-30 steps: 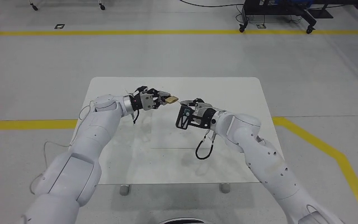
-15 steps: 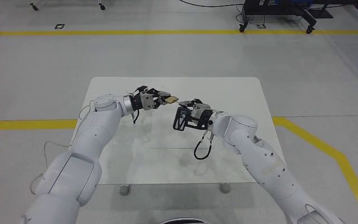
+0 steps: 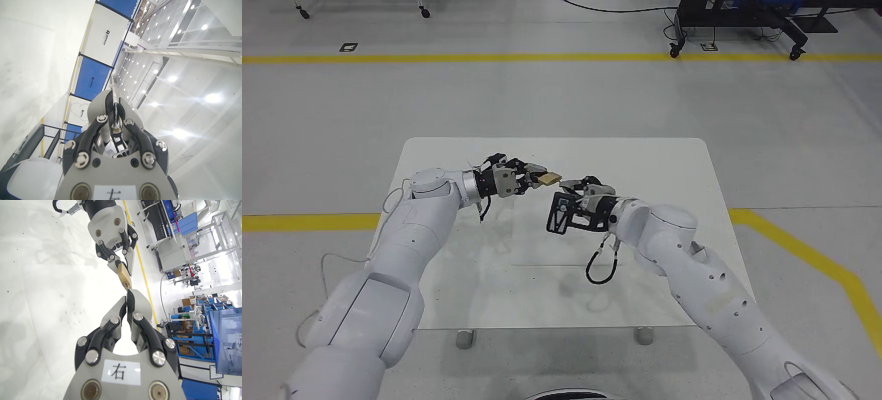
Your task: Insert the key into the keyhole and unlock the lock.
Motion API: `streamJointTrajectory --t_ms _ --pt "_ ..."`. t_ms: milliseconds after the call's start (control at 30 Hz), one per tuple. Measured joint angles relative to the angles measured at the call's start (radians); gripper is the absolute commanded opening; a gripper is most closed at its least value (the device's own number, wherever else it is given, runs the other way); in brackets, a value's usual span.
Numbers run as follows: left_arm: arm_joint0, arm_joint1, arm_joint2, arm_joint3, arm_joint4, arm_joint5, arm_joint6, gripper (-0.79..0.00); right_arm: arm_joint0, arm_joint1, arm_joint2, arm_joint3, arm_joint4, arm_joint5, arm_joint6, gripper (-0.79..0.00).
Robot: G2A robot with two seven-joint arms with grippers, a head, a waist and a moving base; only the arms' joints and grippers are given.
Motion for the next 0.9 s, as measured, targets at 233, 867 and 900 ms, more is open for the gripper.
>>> streamJointTrajectory --t_ms 233,867,900 --pt "-0.001 -0.002 -0.006 0.003 0.009 0.006 0.002 -0.785 0.004 -0.002 -0.012 -0.004 -0.010 -0.018 0.003 -0.785" --pt "0.000 -0.006 -0.026 0.007 0.025 0.005 -0.019 -0.785 -0.005 0.002 0.018 -0.014 0.009 -0.057 -0.028 -0.785" --pt "0.000 -0.006 -0.027 0.008 0.026 0.005 -0.020 -0.785 -0.006 0.002 0.020 -0.015 0.009 -0.057 -0.029 -0.785"
